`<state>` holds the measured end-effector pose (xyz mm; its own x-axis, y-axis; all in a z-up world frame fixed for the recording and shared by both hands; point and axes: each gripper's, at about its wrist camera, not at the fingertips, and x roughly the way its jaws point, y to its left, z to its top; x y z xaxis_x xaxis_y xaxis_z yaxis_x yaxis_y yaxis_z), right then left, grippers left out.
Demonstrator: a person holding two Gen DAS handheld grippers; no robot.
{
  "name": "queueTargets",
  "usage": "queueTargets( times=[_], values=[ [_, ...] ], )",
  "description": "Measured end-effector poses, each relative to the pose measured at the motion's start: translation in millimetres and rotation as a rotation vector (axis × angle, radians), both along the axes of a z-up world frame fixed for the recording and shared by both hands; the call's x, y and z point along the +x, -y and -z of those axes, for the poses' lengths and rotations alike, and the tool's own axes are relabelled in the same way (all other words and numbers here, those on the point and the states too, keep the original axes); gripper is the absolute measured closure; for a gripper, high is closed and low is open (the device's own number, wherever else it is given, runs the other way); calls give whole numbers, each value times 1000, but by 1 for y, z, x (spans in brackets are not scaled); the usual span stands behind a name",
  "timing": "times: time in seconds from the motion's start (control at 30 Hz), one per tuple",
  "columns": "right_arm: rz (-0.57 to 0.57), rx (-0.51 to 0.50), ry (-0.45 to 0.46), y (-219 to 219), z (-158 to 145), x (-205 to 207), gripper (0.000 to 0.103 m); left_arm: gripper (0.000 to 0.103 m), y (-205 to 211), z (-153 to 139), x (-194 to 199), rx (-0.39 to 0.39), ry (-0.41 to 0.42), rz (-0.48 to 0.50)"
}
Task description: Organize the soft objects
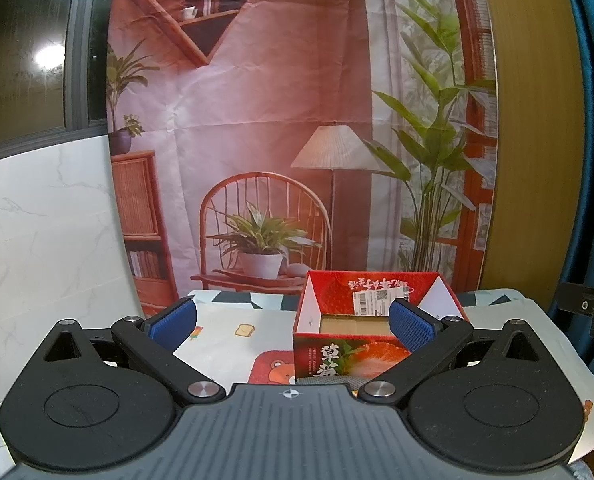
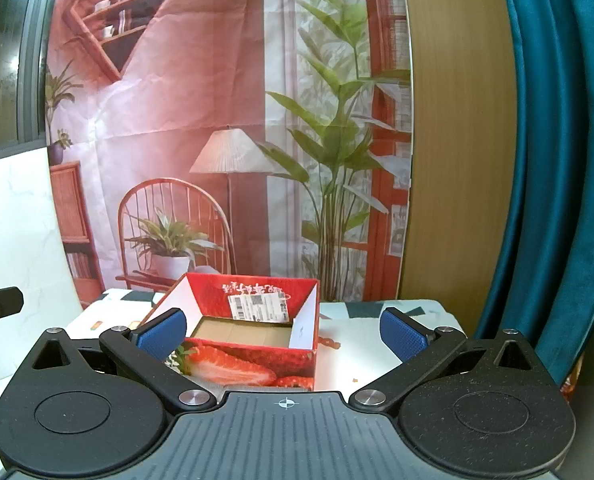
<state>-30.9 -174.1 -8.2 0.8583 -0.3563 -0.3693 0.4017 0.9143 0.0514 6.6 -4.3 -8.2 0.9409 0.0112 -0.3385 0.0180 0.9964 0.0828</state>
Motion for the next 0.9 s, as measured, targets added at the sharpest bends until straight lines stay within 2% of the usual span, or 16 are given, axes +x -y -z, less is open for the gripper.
queueTargets(
  times=[0.9],
  values=[
    [-1,3,-5,1,-3,2,0,0,7,7,-6,-1,-5,4]
  ],
)
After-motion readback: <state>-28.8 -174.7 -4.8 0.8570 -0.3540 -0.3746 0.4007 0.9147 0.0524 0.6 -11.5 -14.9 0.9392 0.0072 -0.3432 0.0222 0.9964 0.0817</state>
